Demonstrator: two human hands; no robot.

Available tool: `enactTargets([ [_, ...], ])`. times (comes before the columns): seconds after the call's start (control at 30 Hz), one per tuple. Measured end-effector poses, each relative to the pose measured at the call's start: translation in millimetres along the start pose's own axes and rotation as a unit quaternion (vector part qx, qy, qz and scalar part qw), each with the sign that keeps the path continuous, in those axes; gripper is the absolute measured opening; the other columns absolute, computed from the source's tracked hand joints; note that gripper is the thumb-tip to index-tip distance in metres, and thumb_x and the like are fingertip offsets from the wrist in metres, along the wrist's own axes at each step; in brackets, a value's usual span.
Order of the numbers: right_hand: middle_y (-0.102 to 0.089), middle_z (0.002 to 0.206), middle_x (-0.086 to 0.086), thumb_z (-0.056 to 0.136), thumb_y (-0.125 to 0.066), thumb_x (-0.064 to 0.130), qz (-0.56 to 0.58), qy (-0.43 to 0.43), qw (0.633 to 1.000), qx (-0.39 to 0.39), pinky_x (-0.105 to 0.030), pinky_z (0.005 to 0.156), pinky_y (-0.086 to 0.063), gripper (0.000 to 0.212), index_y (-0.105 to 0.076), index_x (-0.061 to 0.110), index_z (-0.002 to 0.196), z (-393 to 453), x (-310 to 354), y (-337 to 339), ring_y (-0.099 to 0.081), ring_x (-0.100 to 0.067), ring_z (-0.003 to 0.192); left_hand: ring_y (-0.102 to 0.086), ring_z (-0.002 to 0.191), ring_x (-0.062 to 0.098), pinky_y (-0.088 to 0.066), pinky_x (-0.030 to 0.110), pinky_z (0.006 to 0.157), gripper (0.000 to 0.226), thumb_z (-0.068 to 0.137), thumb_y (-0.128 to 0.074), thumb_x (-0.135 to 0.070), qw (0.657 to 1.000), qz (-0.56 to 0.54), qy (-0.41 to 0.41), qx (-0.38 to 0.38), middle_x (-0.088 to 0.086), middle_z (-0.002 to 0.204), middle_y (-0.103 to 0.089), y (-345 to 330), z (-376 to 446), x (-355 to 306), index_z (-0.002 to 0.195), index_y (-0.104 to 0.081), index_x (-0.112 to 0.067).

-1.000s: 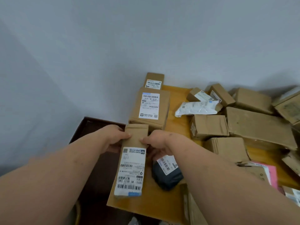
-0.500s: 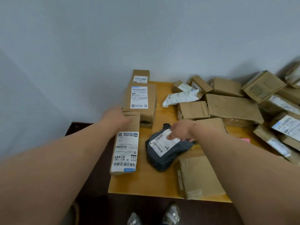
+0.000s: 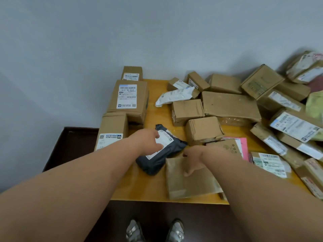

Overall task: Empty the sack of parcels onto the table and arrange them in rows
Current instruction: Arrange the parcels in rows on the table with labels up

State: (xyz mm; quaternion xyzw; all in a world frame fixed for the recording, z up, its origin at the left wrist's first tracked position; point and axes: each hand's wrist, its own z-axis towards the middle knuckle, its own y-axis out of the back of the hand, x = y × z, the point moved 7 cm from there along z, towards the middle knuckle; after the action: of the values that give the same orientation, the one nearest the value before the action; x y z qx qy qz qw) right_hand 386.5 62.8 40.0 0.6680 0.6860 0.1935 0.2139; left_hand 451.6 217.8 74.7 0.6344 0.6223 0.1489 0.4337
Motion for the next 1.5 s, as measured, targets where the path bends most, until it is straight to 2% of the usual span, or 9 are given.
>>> enactTargets([
  [0.23,-0.052,0.141,-0.013,0.097,-0.053,0.05,0.136,0.015,0.986,-0.095,-0.042,0.101,-0.044,0.064,-0.034,0.013,0.145,8.7,-5.0,14.3,-0.052,-0.033,0.127,-0.066,0.1,0.024,-0.06,0.039,0.08,0.063,0.096,-0.059,-0.039,0.96,-0.186,0.137,0.159,0.01,0.129,-0.055,-54.6,-14.5,-2.6,0.15,-0.031,-0.027],
  [0.43,-0.045,0.148,-0.017,0.105,-0.04,0.04,0.199,0.023,0.975,-0.094,-0.041,0.106,-0.038,0.056,-0.028,0.007,0.149,9.8,-16.6,18.1,-0.045,-0.035,0.134,-0.063,0.089,0.02,-0.06,0.032,0.076,0.045,0.086,-0.075,-0.009,0.939,-0.296,0.162,0.072,0.006,0.1,-0.058,-44.2,-5.4,-3.4,0.123,-0.054,-0.022],
  [0.57,-0.046,0.145,-0.016,0.105,-0.036,0.042,0.276,0.018,0.961,-0.03,-0.038,0.107,-0.039,0.055,-0.038,0.006,0.147,3.6,-36.6,16.6,-0.047,-0.034,0.131,-0.066,0.096,0.027,-0.06,0.037,0.085,0.05,0.082,-0.071,0.008,0.937,-0.318,0.138,0.05,0.013,0.111,-0.062,-19.2,-8.6,-13.1,0.124,-0.062,-0.017],
  [0.7,-0.058,0.132,-0.017,0.096,-0.052,0.051,0.48,-0.014,0.876,0.034,-0.053,0.105,-0.045,0.051,-0.057,0.012,0.129,1.3,-65.8,10.3,-0.057,-0.036,0.118,-0.057,0.1,0.016,-0.049,0.034,0.09,0.044,0.084,-0.077,-0.01,0.928,-0.36,0.09,-0.03,-0.002,0.113,-0.062,13.1,-6.4,-25.3,0.125,-0.064,-0.02],
  [0.83,-0.074,0.108,-0.014,0.085,-0.061,0.065,0.642,0.063,0.762,0.058,-0.045,0.097,-0.051,0.059,-0.068,0.014,0.115,-16.9,-65.1,40.0,-0.068,-0.032,0.105,-0.052,0.1,0.013,-0.04,0.037,0.086,0.042,0.085,-0.076,-0.038,0.91,-0.398,0.082,-0.082,-0.003,0.117,-0.058,37.1,-0.4,-32.2,0.123,-0.062,-0.026],
  [1.07,-0.071,0.119,-0.014,0.06,-0.087,0.055,0.619,0.134,0.761,0.14,-0.049,0.106,-0.045,0.081,-0.065,0.012,0.125,-34.7,-45.1,78.4,-0.065,-0.032,0.115,-0.055,0.112,0.033,-0.059,0.047,0.075,0.054,0.085,-0.069,-0.055,0.906,-0.382,0.147,-0.11,0.007,0.118,-0.052,72.2,11.4,-22.1,0.122,-0.053,-0.019],
  [1.2,-0.07,0.116,-0.015,0.059,-0.082,0.048,0.737,0.134,0.655,0.098,-0.043,0.091,-0.052,0.08,-0.064,0.012,0.129,-16.3,-56.7,100.7,-0.068,-0.032,0.099,-0.064,0.099,0.027,-0.058,0.041,0.083,0.04,0.092,-0.065,-0.047,0.806,-0.553,0.128,-0.168,0.011,0.11,-0.065,93.3,33.5,5.8,0.112,-0.058,-0.013],
  [1.33,-0.07,0.1,-0.014,0.07,-0.068,0.049,0.84,0.166,0.509,0.088,-0.041,0.083,-0.052,0.056,-0.069,0.015,0.114,1.6,-51.6,125.0,-0.066,-0.031,0.086,-0.062,0.109,0.03,-0.05,0.053,0.095,0.048,0.082,-0.068,-0.061,0.766,-0.623,0.147,-0.054,0.01,0.113,-0.068,86.1,48.9,12.3,0.103,-0.064,-0.019],
  [1.5,-0.07,0.108,-0.016,0.091,-0.053,0.033,0.827,0.147,0.541,0.043,-0.041,0.08,-0.054,0.032,-0.066,0.014,0.113,30.0,-40.5,155.8,-0.065,-0.032,0.09,-0.065,0.114,0.035,-0.044,0.057,0.101,0.065,0.071,-0.072,-0.068,0.675,-0.727,0.113,0.063,0.008,0.12,-0.071,99.7,72.5,5.0,0.119,-0.068,-0.024],
])
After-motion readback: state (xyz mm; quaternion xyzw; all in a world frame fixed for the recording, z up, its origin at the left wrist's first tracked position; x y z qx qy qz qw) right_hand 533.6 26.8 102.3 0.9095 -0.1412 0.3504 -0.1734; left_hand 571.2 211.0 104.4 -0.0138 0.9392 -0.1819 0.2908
